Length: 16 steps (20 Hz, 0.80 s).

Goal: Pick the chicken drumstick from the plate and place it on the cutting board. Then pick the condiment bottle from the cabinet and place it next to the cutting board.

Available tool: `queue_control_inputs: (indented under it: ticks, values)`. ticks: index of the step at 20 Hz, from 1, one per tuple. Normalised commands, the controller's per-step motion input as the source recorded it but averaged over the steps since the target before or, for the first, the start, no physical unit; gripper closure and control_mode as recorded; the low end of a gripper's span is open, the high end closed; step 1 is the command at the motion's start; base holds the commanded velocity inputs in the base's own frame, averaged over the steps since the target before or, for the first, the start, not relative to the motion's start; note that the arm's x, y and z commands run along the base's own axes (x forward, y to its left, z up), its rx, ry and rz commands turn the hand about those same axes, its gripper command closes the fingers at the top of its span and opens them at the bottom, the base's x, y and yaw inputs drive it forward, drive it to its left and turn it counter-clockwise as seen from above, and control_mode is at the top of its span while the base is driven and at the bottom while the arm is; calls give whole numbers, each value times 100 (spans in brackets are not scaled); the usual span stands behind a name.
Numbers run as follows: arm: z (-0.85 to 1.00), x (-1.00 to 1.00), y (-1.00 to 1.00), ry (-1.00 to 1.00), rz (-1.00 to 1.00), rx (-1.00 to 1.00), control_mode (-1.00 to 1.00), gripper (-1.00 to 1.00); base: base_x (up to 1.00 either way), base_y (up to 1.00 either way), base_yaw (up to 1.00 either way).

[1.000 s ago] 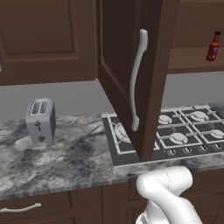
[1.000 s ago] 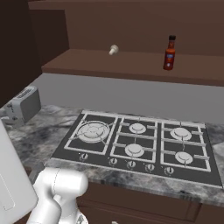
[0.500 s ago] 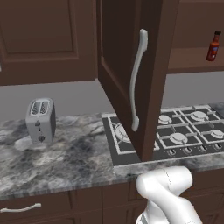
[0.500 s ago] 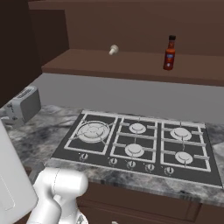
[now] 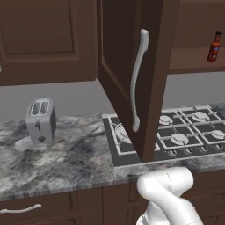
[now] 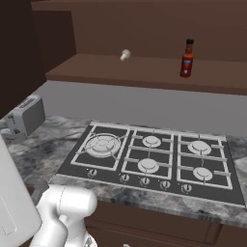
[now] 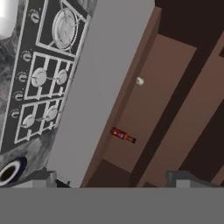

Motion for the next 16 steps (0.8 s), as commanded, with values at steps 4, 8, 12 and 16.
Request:
queue_control_inputs:
  ticks: [4,8,12,16]
  values:
    - [17,-13,0,0,4,10,-100,-100,0,0,0]
    - [26,-10,0,0,5,9,-100,-100,0,0,0]
    - [25,-1,0,0,2,12,-100,-100,0,0,0]
    - [16,0,8,0,0,14,-100,-100,0,0,0]
